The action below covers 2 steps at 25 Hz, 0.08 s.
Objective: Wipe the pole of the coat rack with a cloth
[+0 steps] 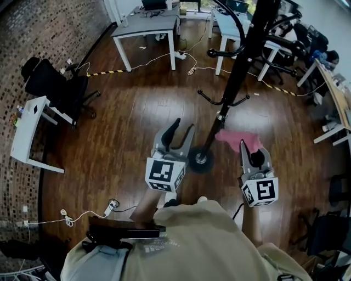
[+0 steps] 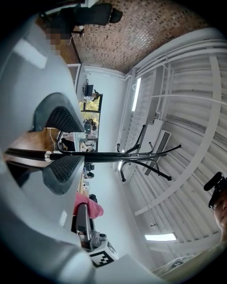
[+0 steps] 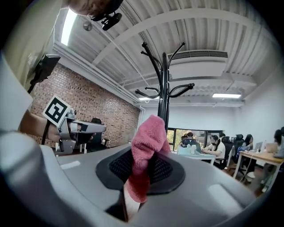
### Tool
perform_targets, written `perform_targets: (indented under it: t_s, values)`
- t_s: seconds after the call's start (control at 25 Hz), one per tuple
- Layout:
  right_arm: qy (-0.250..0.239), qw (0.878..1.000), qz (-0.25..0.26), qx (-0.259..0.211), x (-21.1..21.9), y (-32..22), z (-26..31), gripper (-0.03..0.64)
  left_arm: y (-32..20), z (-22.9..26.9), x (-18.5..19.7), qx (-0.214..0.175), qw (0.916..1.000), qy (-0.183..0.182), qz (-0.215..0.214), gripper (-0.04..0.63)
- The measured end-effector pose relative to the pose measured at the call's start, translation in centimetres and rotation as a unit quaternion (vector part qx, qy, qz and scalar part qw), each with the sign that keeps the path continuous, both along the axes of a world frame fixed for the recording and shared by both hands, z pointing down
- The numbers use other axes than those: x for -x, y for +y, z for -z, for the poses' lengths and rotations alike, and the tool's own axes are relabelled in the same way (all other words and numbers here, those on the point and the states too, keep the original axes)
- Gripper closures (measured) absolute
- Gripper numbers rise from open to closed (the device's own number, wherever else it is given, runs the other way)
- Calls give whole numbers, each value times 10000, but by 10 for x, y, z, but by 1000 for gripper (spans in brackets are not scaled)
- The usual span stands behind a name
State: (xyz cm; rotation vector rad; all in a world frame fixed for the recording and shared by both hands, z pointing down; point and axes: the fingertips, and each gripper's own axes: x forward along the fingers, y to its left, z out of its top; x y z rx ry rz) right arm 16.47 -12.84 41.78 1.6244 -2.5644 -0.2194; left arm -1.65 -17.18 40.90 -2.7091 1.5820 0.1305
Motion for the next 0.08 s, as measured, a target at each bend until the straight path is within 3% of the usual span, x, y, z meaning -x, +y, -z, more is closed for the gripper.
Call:
perform_targets:
  t_s: [0.08]
  values:
    - [-42,10000,33,39,3,-3,-3,552,-2,-3,5,40,10000,-43,44,439]
